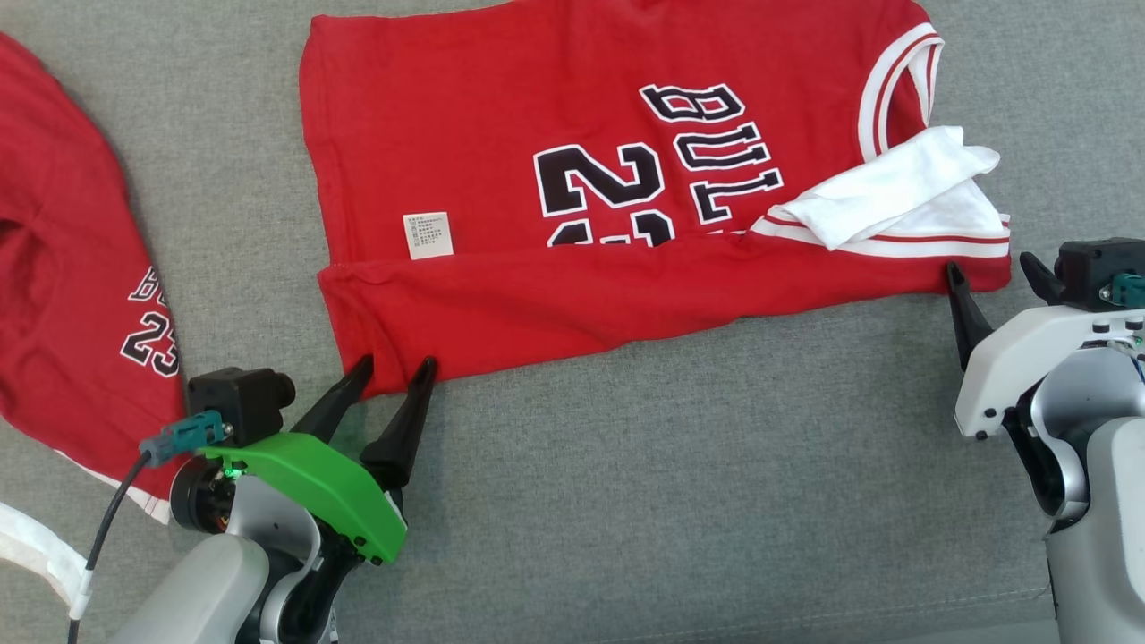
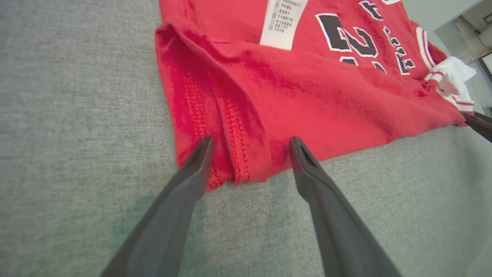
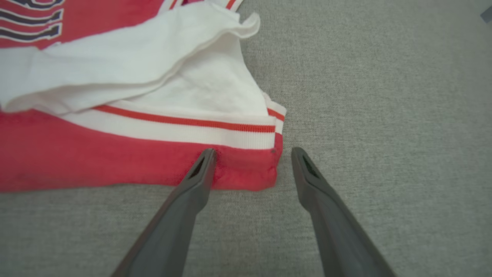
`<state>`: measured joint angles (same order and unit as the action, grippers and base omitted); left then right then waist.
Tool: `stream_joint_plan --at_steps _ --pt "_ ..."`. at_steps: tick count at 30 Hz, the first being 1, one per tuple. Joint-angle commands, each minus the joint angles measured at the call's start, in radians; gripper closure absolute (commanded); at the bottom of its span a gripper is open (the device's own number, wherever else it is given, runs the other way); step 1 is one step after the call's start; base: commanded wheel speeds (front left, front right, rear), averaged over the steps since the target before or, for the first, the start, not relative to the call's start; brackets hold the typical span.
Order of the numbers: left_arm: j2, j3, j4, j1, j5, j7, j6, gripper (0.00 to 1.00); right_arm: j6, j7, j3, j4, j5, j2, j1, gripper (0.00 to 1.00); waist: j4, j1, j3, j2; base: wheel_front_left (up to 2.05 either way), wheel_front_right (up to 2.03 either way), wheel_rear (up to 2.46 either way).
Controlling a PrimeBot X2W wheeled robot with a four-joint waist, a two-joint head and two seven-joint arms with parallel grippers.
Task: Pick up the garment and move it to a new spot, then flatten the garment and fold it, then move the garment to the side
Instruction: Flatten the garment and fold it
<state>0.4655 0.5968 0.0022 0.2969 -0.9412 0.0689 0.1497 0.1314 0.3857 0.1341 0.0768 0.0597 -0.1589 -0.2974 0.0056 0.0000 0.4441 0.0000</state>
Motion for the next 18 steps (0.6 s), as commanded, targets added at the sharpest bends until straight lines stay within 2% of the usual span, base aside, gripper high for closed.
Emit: stream_joint_plan --at_steps 1,4,5,6,7,8,9,10,13,18 --pt "0.001 0.004 0.016 0.006 -0.008 0.001 -0.004 0.0 -0.001 0.004 0.0 0.009 0.004 -0.004 -0.009 0.0 0.002 0.0 0.0 0.0 0.0 0.0 0.0" --pt "0.001 0.007 0.037 0.009 -0.009 0.004 -0.007 0.0 -0.001 0.006 0.001 0.019 0.007 -0.002 -0.01 0.0 0.004 0.0 0.0 0.0 0.0 0.0 0.0" --pt "0.001 0.009 0.041 0.01 -0.008 0.006 -0.009 0.03 -0.001 0.008 0.001 0.023 0.008 -0.001 -0.01 0.0 0.005 0.0 0.001 0.0 0.0 0.0 0.0" --pt "0.001 0.01 0.047 0.011 -0.007 0.008 -0.012 0.42 -0.001 0.009 -0.002 0.029 0.009 -0.001 -0.012 0.0 0.005 0.0 0.002 0.0 0.0 0.0 0.0" --pt "0.001 0.011 0.052 0.012 -0.007 0.008 -0.014 0.77 -0.001 0.01 -0.004 0.035 0.009 0.0 -0.014 0.0 0.004 0.0 0.002 0.0 0.0 0.0 0.0" --pt "0.004 0.013 0.06 0.016 -0.004 0.008 -0.019 1.0 -0.001 0.016 -0.005 0.046 0.014 0.005 -0.017 0.24 0.003 0.0 0.002 0.0 0.0 0.0 0.0" --pt "0.007 0.015 0.066 0.017 -0.002 0.008 -0.025 1.0 -0.001 0.021 -0.008 0.055 0.019 0.006 -0.019 0.67 0.003 0.0 0.001 0.0 0.0 0.0 0.0" --pt "0.01 0.018 0.069 0.016 -0.003 0.01 -0.032 1.0 -0.001 0.022 -0.009 0.068 0.026 0.008 -0.024 1.0 0.001 0.0 -0.001 0.0 0.0 0.0 0.0" --pt "0.026 0.014 0.065 -0.001 -0.018 0.012 -0.054 1.0 -0.002 0.024 -0.005 0.097 0.04 -0.009 -0.029 1.0 0.002 0.0 -0.018 0.0 0.0 0.0 0.0" --pt "0.079 0.007 -0.003 -0.059 -0.076 0.031 -0.12 1.0 -0.002 0.036 0.015 0.082 0.119 -0.05 0.0 1.0 0.013 0.0 -0.069 0.0 0.0 0.0 0.0"
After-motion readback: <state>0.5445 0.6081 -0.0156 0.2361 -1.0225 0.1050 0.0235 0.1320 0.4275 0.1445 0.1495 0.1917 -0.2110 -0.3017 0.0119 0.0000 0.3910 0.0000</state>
